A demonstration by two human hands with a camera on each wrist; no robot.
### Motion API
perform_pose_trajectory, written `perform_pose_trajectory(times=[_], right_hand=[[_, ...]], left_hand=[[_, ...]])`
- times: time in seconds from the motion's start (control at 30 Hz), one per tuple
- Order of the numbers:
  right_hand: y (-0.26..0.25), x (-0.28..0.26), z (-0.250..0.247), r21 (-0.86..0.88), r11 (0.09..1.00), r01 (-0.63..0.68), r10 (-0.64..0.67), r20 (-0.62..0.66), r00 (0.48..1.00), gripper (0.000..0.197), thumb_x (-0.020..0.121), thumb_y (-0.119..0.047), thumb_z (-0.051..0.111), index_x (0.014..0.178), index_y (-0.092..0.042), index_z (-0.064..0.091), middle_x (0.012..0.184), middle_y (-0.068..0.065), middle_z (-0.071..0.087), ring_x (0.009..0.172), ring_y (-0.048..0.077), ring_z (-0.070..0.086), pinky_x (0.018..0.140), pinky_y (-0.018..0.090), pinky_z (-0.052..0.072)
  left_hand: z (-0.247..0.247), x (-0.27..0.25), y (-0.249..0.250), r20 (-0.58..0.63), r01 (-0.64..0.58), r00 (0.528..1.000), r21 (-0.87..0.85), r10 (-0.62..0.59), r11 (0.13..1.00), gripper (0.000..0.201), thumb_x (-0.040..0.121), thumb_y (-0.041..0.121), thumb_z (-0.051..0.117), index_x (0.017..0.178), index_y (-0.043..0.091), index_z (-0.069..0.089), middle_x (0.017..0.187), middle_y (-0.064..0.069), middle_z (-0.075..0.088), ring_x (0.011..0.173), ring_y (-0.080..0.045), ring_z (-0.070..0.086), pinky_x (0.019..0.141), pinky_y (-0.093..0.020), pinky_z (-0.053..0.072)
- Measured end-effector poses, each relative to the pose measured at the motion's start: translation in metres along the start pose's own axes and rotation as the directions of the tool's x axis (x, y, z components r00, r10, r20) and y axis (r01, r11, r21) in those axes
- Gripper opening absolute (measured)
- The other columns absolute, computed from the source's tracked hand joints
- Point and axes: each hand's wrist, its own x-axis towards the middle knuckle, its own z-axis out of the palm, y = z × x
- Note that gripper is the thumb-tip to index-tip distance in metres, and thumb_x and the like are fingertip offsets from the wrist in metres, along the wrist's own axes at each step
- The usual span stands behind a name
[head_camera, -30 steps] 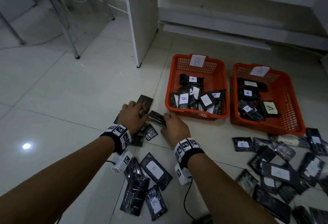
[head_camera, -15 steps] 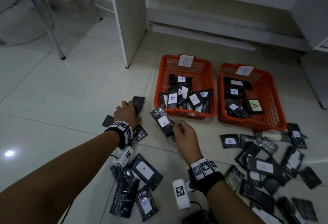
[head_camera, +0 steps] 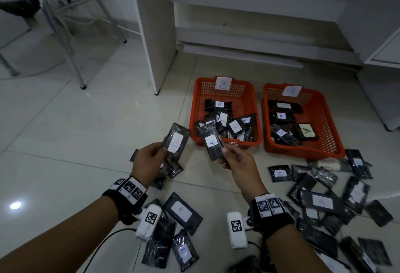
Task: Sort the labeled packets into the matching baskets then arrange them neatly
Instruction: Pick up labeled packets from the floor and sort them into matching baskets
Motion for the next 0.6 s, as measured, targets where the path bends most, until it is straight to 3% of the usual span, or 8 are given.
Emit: perform_pose_trajectory(times=[0.07, 0.17, 0.3, 0.43, 0.6], right_hand=[[-0.002, -0.001, 0.003, 0.036, 0.999, 0.003, -0.003, -0.007, 1.0, 0.02, 0.106, -0.017, 0.063, 0.122, -0.017, 0.075, 0.093, 0.003, 0.079, 0.081, 0.016, 0.068, 0.08, 0.031, 0.059], [-0.004, -0.003, 0.007, 0.058, 0.998, 0.003, -0.002, -0.009, 1.0, 0.019, 0.105, -0.016, 0.063, 0.12, -0.017, 0.075, 0.092, 0.005, 0.078, 0.081, 0.016, 0.068, 0.081, 0.031, 0.06], [-0.007, -0.003, 0.009, 0.057, 0.998, 0.009, -0.008, -0.023, 1.0, 0.018, 0.106, -0.017, 0.062, 0.117, -0.016, 0.076, 0.092, 0.008, 0.078, 0.083, 0.018, 0.069, 0.081, 0.03, 0.06], [-0.007, -0.003, 0.006, 0.059, 0.998, 0.005, -0.003, -0.035, 0.999, 0.019, 0.106, -0.015, 0.061, 0.119, -0.013, 0.075, 0.093, 0.009, 0.077, 0.084, 0.021, 0.07, 0.082, 0.032, 0.061], [-0.005, 0.0, -0.003, 0.065, 0.998, 0.016, -0.012, -0.063, 0.998, 0.019, 0.107, -0.014, 0.059, 0.112, -0.022, 0.075, 0.091, 0.003, 0.077, 0.081, 0.019, 0.069, 0.079, 0.029, 0.06]], left_hand=[[0.0, -0.007, 0.008, 0.015, 0.047, 0.999, -0.097, -0.046, 0.994, 0.022, 0.1, 0.009, 0.06, 0.104, 0.022, 0.077, 0.093, 0.002, 0.08, 0.084, -0.011, 0.071, 0.081, -0.031, 0.057], [0.003, -0.017, 0.018, 0.069, 0.077, 0.996, -0.216, -0.064, 0.973, 0.018, 0.099, 0.008, 0.063, 0.109, 0.013, 0.077, 0.094, 0.001, 0.08, 0.083, -0.008, 0.072, 0.08, -0.025, 0.059], [0.009, -0.02, 0.027, 0.103, 0.101, 0.992, -0.317, -0.071, 0.943, 0.017, 0.099, 0.005, 0.063, 0.112, 0.005, 0.075, 0.098, -0.008, 0.079, 0.084, -0.014, 0.073, 0.079, -0.023, 0.06], [0.01, -0.018, 0.031, 0.128, 0.106, 0.989, -0.298, -0.071, 0.949, 0.019, 0.1, 0.01, 0.064, 0.116, 0.009, 0.075, 0.1, -0.01, 0.079, 0.084, -0.017, 0.072, 0.084, -0.032, 0.06], [0.018, -0.014, 0.034, 0.109, 0.105, 0.991, -0.278, -0.077, 0.955, 0.019, 0.1, 0.008, 0.063, 0.114, 0.009, 0.075, 0.101, -0.015, 0.078, 0.082, -0.017, 0.071, 0.085, -0.039, 0.056]])
